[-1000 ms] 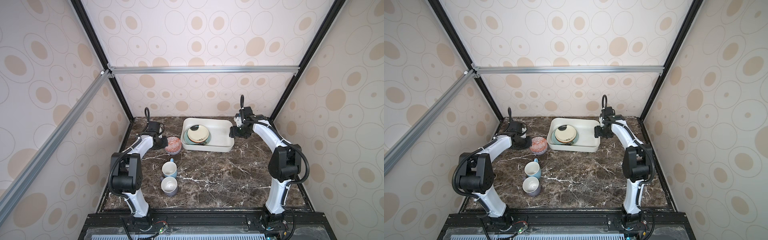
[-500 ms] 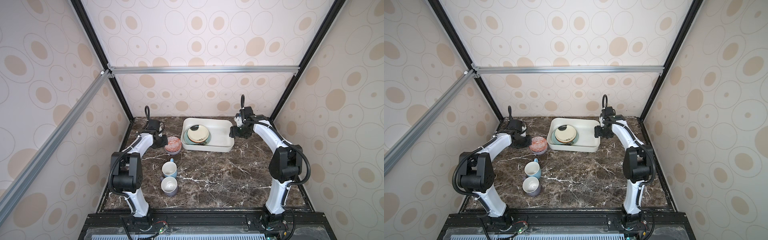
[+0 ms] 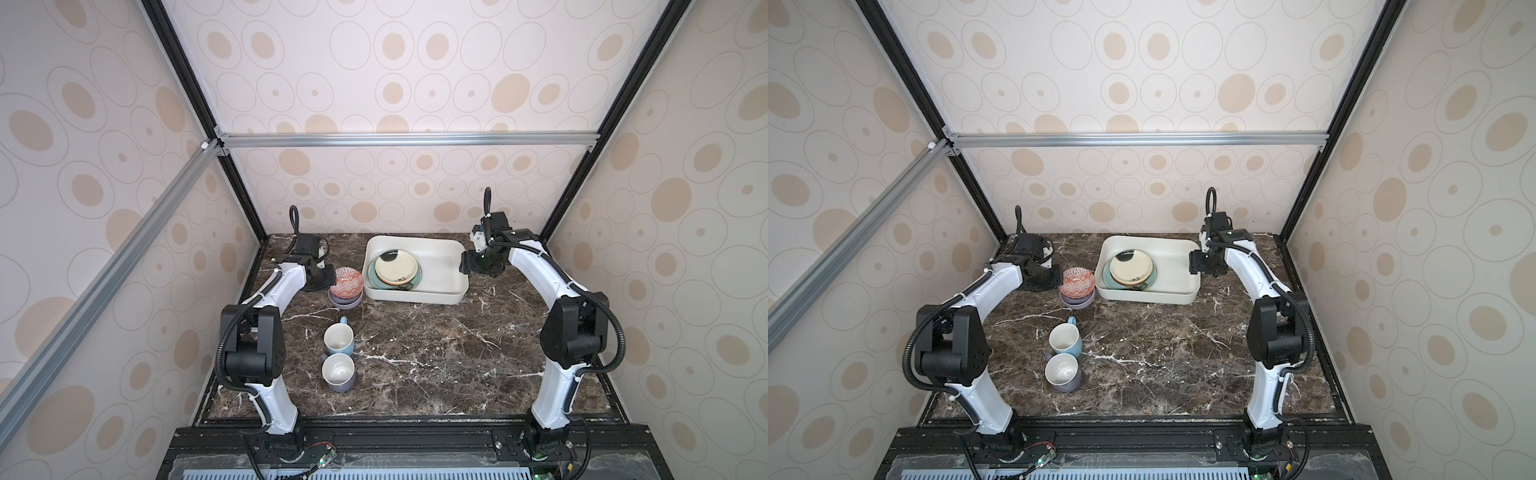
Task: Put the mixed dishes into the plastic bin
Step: 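Lift the orange-patterned bowl with the left gripper and carry it over the bin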
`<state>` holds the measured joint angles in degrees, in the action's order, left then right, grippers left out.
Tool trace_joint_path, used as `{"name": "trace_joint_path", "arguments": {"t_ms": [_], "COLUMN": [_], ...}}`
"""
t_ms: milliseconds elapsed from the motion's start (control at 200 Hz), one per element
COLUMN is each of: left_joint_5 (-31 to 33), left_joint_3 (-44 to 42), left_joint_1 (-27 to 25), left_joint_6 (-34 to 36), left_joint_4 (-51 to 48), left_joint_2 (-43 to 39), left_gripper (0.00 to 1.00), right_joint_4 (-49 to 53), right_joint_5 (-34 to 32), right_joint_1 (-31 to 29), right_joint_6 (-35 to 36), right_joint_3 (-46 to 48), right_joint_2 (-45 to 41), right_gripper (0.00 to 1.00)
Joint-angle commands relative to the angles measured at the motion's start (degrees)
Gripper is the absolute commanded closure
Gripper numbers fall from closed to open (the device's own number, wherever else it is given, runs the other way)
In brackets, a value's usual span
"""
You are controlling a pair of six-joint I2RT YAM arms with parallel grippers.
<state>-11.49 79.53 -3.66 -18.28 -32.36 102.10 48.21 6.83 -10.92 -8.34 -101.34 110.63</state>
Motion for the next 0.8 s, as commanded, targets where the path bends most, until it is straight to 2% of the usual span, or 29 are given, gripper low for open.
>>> {"name": "trace_joint_path", "arguments": {"t_ms": [0,240,420,540,795], "left_joint_5": [0.14,0.21,-3.28,-3.40,-2.58], "left_joint_3": [3.35,4.52,6.82,8.72,15.20], "left_joint_1": [-0.03,0.10,0.07,-0.54,-5.58], "left_joint_6": [1.31,1.15,-0.40,-1.05,-2.03], "left_joint_4": [-0.59,-0.99,-0.36,-0.55,-1.63], "left_joint_2": [-2.43,-3.56,-3.49,-3.24,-0.28], "left_gripper": [1.00,1.00,1.00,1.00,1.00], "right_joint_4": [0.83,1.32,1.28,0.84,0.76], "right_joint_5": [-0.41,-0.50,-0.24,-0.32,-0.17], "right_joint_1": [-0.33,-0.38,-0.37,-0.37,-0.34], "right_joint_6": [-0.42,-0.48,-0.81,-1.02,-1.24], "right_joint_3": [0.43,0.44,1.53,2.84,4.83], "right_joint_2": [-2.34,-3.46,-4.92,-6.24,-8.56], "right_gripper": [0.29,0.29,0.29,0.29,0.28]}}
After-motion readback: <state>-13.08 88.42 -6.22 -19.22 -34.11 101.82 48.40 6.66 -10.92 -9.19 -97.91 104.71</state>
